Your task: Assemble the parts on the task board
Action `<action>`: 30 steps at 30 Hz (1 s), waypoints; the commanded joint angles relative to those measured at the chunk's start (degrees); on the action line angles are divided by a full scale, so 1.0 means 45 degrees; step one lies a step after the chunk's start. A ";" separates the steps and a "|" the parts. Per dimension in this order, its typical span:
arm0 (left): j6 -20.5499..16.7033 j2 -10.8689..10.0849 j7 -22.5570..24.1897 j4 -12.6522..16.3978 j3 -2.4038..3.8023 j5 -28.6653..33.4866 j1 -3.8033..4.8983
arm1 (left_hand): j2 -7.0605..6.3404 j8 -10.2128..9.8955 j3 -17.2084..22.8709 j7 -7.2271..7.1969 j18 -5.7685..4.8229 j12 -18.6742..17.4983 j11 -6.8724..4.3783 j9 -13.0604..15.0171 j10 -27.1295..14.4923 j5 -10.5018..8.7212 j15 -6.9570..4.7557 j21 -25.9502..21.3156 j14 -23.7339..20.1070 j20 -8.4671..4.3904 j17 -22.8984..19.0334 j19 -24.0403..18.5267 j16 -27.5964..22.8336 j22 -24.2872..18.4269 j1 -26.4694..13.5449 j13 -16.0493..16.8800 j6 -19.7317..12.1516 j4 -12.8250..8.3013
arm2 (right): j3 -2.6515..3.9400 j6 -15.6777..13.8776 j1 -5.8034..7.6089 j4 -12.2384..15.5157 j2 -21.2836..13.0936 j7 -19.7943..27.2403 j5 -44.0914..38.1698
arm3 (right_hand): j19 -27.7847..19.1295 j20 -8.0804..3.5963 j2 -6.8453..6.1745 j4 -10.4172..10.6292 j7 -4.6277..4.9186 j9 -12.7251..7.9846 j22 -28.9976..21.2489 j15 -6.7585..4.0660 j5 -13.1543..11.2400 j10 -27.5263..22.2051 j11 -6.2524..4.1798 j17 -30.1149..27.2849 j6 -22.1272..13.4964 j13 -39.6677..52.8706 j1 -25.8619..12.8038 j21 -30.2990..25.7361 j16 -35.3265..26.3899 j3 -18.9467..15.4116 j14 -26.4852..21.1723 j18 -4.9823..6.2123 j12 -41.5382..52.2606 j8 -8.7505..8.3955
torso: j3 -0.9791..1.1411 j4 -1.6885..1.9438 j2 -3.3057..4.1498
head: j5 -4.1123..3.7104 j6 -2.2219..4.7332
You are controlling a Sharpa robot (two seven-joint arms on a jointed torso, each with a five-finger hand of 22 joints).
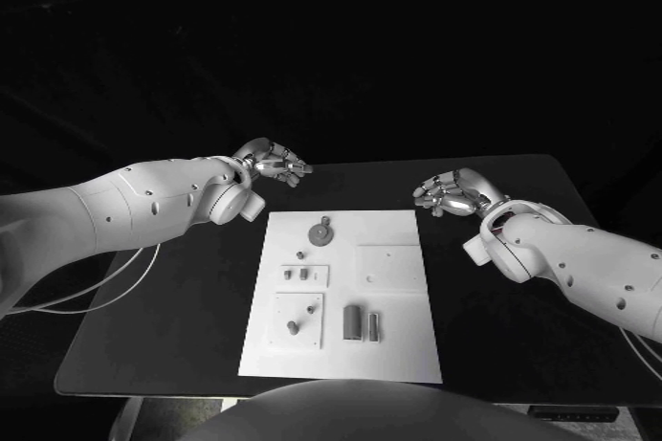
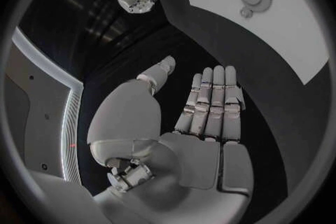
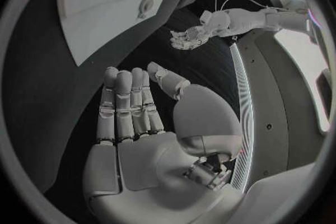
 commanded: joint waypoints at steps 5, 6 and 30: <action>0.1276 0.0381 0.1242 -0.1040 0.0038 0.2778 -0.0045 | 0.0185 -0.0185 0.0001 -0.0284 -0.0475 -0.0084 -0.0172 -0.0126 -0.0983 -0.0008 0.0143 -0.0092 -0.0849 0.0263 -0.0477 -0.1152 -0.1097 -0.0923 -0.0252 -0.0619 -0.0413 -0.0251 | 0.0255 0.1962 -0.0162 -0.1877 0.0772 0.1637 0.2479 | -0.1172 0.0501 0.0274 0.0026 0.0214 -0.0308 -0.0917 0.0838 0.0000 -0.0188 0.0717 -0.1060 -0.0611 -0.2085 -0.0284 -0.1678 -0.3597 0.0194 -0.0376 -0.0325 -0.2767 -0.0268 | -0.0157 -0.0091 -0.0401 | -0.0178 0.0865; 0.1404 0.0443 0.1290 -0.1185 0.0043 0.2922 -0.0074 | 0.0218 -0.0227 -0.0038 -0.0322 -0.0499 -0.0078 -0.0188 -0.0139 -0.1172 -0.0012 0.0133 -0.0080 -0.0883 0.0258 -0.0535 -0.1180 -0.1208 -0.1087 -0.0328 -0.0757 -0.0505 -0.0311 | 0.0373 0.2086 -0.0249 -0.2213 0.0956 0.1683 0.2561 | -0.1479 0.0603 0.0336 0.0032 0.0259 -0.0428 -0.1054 0.1034 -0.0010 -0.0116 0.0863 -0.1231 -0.0857 -0.2610 -0.0362 -0.2005 -0.4481 0.0151 -0.0380 -0.0396 -0.3514 -0.0370 | -0.0168 -0.0101 -0.0430 | -0.0196 0.0993; 0.3428 0.1453 0.1566 -0.2084 0.0119 0.3802 -0.0714 | 0.0428 -0.1033 -0.2132 -0.0787 -0.0999 -0.0080 -0.0420 -0.0252 -0.3955 -0.0051 0.0428 -0.0056 -0.2817 0.0752 -0.1263 -0.3503 -0.2675 -0.2861 -0.3099 -0.2394 -0.2729 -0.0660 | 0.1491 0.3648 -0.0748 -0.4543 0.2062 0.1954 0.6037 | -0.5443 0.1119 0.0770 0.1929 0.0518 -0.1706 -0.1533 0.2255 0.0578 -0.1196 0.1524 -0.2769 -0.3220 -0.5676 -0.3743 -0.4890 -0.9612 -0.2546 -0.3652 -0.1548 -0.7752 -0.0969 | -0.0348 -0.0200 -0.0975 | -0.0079 0.2626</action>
